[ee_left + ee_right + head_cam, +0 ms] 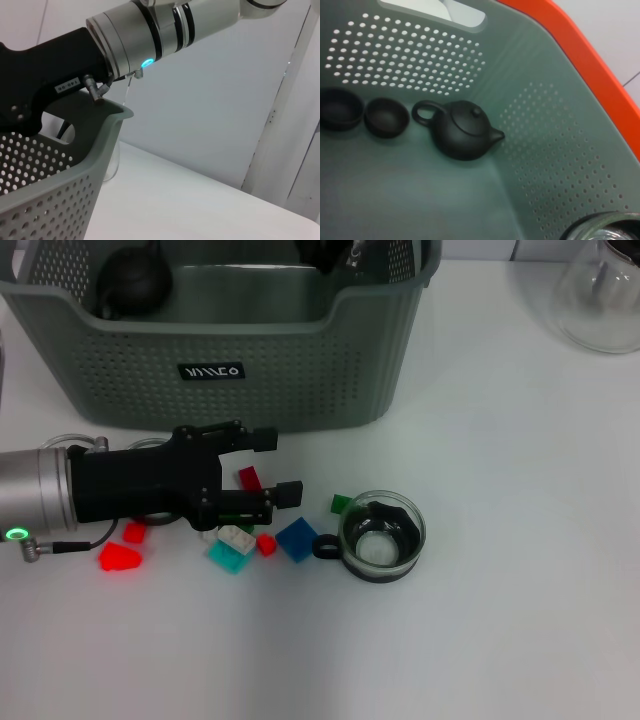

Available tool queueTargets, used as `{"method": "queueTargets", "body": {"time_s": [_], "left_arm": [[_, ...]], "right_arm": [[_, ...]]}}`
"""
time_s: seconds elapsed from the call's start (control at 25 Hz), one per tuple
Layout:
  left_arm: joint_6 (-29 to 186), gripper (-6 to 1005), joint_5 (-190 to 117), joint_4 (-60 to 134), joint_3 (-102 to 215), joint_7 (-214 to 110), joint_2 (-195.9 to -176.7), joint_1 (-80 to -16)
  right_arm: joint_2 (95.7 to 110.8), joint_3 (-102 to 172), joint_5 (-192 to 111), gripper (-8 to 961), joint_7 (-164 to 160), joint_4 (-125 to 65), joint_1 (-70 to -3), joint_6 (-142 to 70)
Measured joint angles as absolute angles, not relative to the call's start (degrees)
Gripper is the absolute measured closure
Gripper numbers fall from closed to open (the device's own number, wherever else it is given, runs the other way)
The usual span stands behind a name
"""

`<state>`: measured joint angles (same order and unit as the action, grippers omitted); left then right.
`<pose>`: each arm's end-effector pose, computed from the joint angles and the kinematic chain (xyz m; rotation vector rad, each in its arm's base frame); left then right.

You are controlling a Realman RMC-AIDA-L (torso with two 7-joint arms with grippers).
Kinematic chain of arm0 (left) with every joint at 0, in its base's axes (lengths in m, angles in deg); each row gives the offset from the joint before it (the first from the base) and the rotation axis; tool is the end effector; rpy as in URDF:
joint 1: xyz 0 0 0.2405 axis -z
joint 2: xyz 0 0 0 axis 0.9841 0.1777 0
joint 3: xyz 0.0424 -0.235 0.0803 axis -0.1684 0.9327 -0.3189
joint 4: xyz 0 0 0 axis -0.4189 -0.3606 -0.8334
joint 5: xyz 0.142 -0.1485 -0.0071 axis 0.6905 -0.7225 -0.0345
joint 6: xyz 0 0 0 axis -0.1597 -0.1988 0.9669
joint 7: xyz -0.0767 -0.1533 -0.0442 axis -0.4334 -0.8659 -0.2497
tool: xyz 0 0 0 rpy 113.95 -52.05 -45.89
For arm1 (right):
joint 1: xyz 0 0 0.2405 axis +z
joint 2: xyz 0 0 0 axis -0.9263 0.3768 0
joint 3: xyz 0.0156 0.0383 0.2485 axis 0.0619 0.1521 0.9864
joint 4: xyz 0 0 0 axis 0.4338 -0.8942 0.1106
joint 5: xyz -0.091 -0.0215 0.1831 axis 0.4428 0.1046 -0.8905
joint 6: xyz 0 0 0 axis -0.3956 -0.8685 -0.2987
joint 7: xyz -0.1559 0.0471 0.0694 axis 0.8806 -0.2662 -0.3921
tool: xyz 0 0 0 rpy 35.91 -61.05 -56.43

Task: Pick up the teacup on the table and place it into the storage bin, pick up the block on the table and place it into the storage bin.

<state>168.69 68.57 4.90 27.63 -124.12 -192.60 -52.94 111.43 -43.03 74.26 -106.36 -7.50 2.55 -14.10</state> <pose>-0.2456 0.2917 -0.0399 -2.7694 -0.6323 -0.8937 0.0581 0.4917 -0.1193 -2.5024 -0.1477 -0.1698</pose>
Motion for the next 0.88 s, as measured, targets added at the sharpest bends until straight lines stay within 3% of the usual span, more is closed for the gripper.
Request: {"method": "queueTargets", "body": {"time_s": [0.56, 0.68, 0.88], "left_arm": [[168.68, 166, 68.57, 4.90, 27.63, -124.12, -192.60, -52.84], [168.60, 166, 68.57, 4.90, 27.64, -124.12, -192.60, -52.94], [168.59, 168, 68.57, 4.77, 27.63, -124.12, -192.60, -53.12]], "right_arm": [[111.40, -42.78, 74.00, 832, -106.34, -6.74, 1.89, -14.29], [111.32, -42.55, 73.93, 651, -106.87, -5.93, 1.39, -14.31], [111.23, -42.73, 73.92, 468, -108.76, 1.52, -2.08, -14.01]]}}
